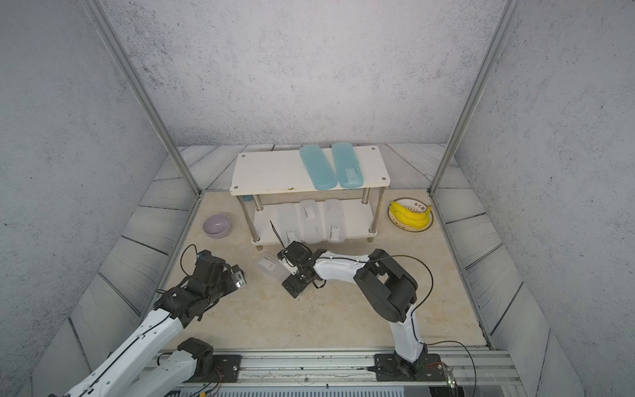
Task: Place the pencil cases on the shelf according to color
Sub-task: Pick up the pencil case from the center of the board.
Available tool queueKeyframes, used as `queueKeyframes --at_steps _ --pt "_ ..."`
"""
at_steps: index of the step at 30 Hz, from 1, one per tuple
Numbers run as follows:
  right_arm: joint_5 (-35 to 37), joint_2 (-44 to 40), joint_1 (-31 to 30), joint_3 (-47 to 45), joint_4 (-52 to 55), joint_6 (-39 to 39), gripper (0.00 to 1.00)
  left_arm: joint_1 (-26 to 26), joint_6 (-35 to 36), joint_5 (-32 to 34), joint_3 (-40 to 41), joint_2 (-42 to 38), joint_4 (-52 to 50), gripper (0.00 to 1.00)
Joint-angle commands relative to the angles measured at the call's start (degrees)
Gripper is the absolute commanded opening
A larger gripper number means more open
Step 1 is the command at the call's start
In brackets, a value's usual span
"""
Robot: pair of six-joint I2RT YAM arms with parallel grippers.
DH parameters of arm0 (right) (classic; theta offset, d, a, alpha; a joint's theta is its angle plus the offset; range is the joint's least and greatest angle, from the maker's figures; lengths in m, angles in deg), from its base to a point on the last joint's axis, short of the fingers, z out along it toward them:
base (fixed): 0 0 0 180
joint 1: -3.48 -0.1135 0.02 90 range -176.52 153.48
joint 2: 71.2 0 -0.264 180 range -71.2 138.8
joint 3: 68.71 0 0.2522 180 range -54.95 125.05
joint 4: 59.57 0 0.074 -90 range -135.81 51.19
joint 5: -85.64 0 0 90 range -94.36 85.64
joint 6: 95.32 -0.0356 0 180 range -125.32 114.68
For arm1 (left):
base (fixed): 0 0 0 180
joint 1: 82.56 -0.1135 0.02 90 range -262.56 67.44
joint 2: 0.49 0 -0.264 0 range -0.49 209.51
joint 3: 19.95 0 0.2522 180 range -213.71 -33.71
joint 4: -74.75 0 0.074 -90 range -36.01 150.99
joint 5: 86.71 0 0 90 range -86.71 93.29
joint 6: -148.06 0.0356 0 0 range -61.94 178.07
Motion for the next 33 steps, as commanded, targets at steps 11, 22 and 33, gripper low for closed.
queueKeyframes --at_steps 11,22,33 --pt "2.4 9.7 0.0 5.5 -1.7 5.7 0.94 -2.4 1.9 -1.7 1.6 -1.4 -0.8 0.98" --pt "2.4 13.8 0.0 6.6 -3.3 6.5 0.94 -2.8 2.3 -2.0 1.5 -1.2 -0.2 0.98" --pt "6.6 12.6 -0.9 -0.3 -8.0 2.9 0.83 -2.9 2.2 -2.7 1.6 -1.1 0.3 0.98"
